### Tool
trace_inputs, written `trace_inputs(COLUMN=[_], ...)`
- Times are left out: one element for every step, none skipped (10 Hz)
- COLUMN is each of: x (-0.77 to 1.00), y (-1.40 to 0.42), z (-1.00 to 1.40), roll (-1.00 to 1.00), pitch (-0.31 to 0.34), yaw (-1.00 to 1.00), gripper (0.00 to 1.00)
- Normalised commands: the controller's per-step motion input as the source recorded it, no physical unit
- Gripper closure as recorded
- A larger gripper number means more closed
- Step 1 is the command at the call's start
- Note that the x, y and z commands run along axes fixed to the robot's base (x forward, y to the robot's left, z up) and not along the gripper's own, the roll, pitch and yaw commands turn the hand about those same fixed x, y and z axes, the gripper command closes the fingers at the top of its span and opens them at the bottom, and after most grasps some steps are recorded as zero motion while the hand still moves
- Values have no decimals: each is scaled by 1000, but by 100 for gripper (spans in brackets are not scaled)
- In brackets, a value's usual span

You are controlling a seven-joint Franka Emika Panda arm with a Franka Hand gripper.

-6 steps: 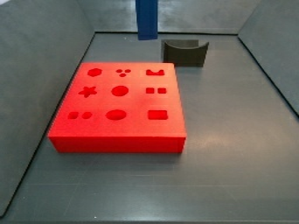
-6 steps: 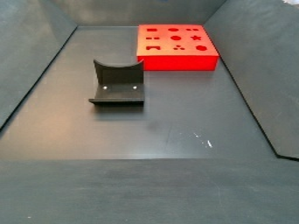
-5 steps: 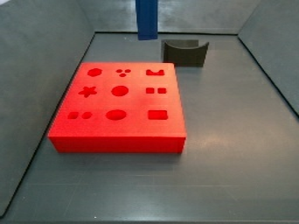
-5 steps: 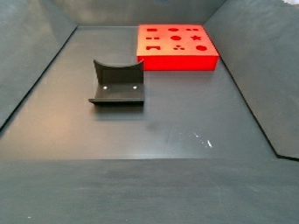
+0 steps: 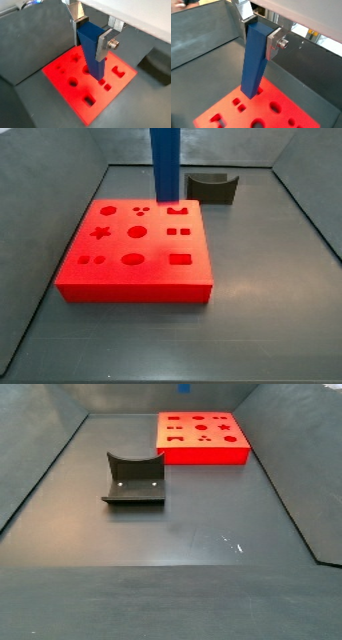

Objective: Insert the rectangle object.

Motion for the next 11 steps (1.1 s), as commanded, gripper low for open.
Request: trace_inputs(x=[114,166,0,0,180,351,297,323,54,0,0], y=[-1000,-837,-346,-6,100,254,286,160,46,0,-54], z=[-503,-606,-229,-100,-751,-866,-706,-509,-154,-114,-251], roll=[-117,-197,-73,0,-94,-124,-121,-126,-109,-4,-30], pitch=[0,10,-19,-1,0,0,0,0,-44,-9,-54], yaw=[0,29,40,0,0,-94,-169,-186,-54,0,0], gripper=[100,100,100,100,100,100,100,100,100,100,100])
